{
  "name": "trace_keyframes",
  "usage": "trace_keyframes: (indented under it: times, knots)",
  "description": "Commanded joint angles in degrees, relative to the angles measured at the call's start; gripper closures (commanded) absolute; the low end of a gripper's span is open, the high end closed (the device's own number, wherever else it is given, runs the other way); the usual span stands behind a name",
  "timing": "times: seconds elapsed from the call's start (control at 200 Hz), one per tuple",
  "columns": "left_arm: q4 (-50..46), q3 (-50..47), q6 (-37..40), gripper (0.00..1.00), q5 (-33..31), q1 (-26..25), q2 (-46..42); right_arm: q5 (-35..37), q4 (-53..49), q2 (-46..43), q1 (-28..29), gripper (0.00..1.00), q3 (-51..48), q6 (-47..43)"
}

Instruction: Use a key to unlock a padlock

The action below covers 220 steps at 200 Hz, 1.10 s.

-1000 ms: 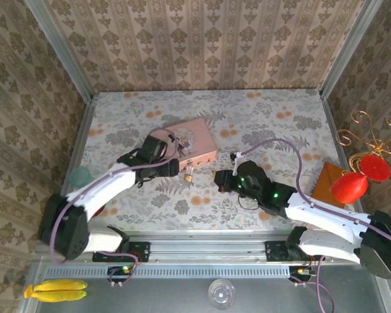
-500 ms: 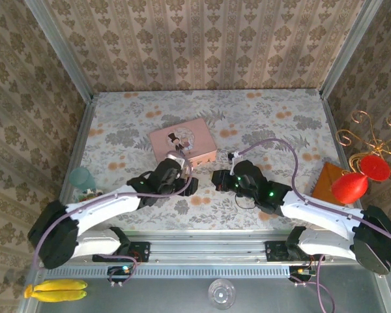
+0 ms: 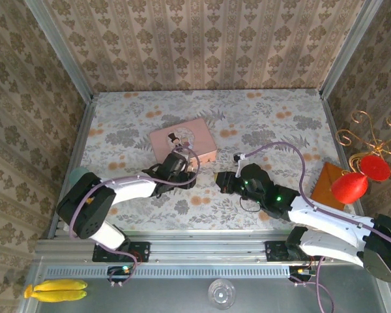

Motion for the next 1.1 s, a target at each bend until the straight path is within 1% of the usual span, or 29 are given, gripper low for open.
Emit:
trace_keyframes:
  times: [0.0, 0.23, 0.355, 0.47, 0.695, 0.895, 0.975, 1.095]
  knots:
    - [1.85, 1.53, 0.76, 0.44, 2.49, 0.73, 1.24, 1.62, -0.50, -0.57, -0.01, 1.00, -0.39, 1.11]
    - [2.32, 1.92, 0.30, 0.54, 4.33, 0.25, 1.69, 1.69, -0.11, 0.05, 0.02, 1.00, -0.77, 1.27]
    - [1.57, 2.42, 0.13, 0.56, 4.02, -0.78, 1.53, 1.85, -0.03, 0.14, 0.03, 1.00, -0.81, 1.52]
    - [3.36, 1.43, -0.85, 0.58, 4.38, -0.88, 0.98, 1.87, 0.12, 0.40, 0.03, 1.00, -0.89, 1.66]
    - [4.42, 1.09, -2.32, 0.59, 3.85, -0.02, 1.76, 1.53, 0.43, 0.68, 0.03, 1.00, -0.79, 2.01]
    - [6.05, 1.32, -3.51, 0.60, 5.34, 0.64, 4.26, 1.83, 0.04, -0.01, 0.03, 1.00, -1.02, 1.93]
    - [6.57, 1.32, -3.88, 0.62, 5.93, 0.70, 5.23, 1.91, -0.07, -0.25, 0.04, 1.00, -1.12, 2.03]
    - [6.73, 1.40, -4.21, 0.68, 6.65, 0.63, 6.29, 2.10, -0.16, -0.56, 0.03, 1.00, -1.41, 2.04]
